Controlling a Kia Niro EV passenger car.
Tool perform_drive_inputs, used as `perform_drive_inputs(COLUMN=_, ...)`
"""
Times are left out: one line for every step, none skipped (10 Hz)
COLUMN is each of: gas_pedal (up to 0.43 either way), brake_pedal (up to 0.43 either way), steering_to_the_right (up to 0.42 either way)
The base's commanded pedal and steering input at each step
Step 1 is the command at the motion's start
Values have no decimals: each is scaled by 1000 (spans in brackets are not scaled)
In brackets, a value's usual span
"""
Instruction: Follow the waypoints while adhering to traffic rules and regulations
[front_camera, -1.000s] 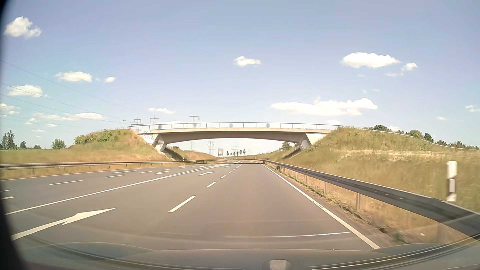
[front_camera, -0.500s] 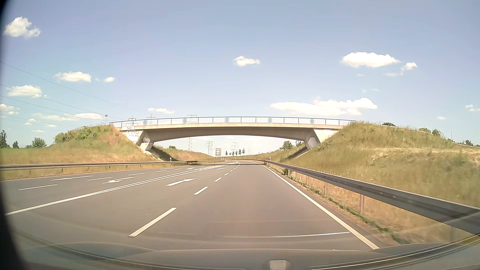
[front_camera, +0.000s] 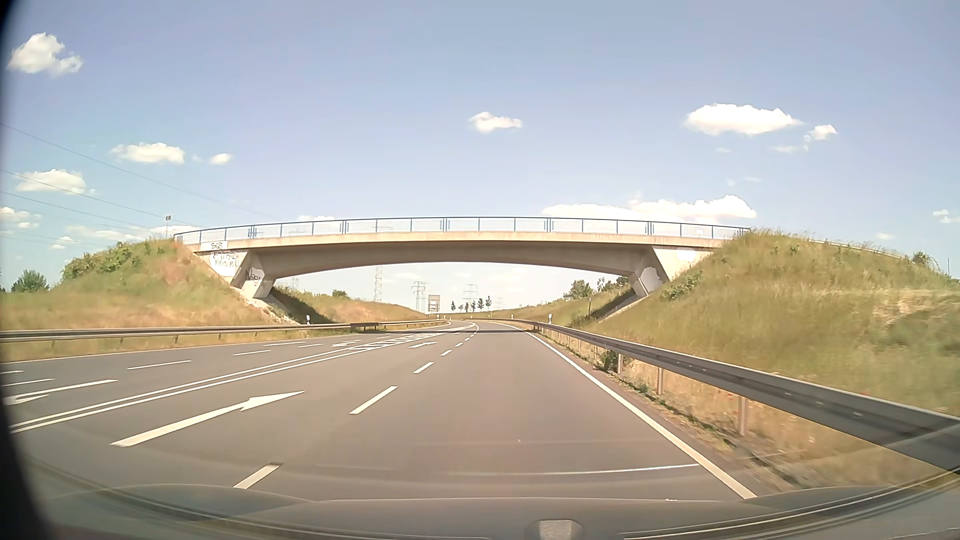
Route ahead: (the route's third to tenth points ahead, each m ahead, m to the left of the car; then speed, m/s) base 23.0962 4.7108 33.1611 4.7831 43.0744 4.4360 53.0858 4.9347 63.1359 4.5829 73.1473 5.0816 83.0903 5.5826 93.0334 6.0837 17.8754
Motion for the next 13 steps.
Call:
perform_drive_inputs(gas_pedal=390, brake_pedal=30, steering_to_the_right=-2)
perform_drive_inputs(gas_pedal=378, brake_pedal=37, steering_to_the_right=-2)
perform_drive_inputs(gas_pedal=370, brake_pedal=37, steering_to_the_right=-2)
perform_drive_inputs(gas_pedal=350, brake_pedal=30, steering_to_the_right=-2)
perform_drive_inputs(gas_pedal=319, brake_pedal=30, steering_to_the_right=-2)
perform_drive_inputs(gas_pedal=287, brake_pedal=30, steering_to_the_right=-2)
perform_drive_inputs(gas_pedal=260, brake_pedal=30, steering_to_the_right=-3)
perform_drive_inputs(gas_pedal=240, brake_pedal=30, steering_to_the_right=-3)
perform_drive_inputs(gas_pedal=209, brake_pedal=30, steering_to_the_right=-3)
perform_drive_inputs(gas_pedal=177, brake_pedal=30, steering_to_the_right=-3)
perform_drive_inputs(gas_pedal=150, brake_pedal=30, steering_to_the_right=-3)
perform_drive_inputs(gas_pedal=130, brake_pedal=30, steering_to_the_right=-3)
perform_drive_inputs(gas_pedal=110, brake_pedal=30, steering_to_the_right=-3)
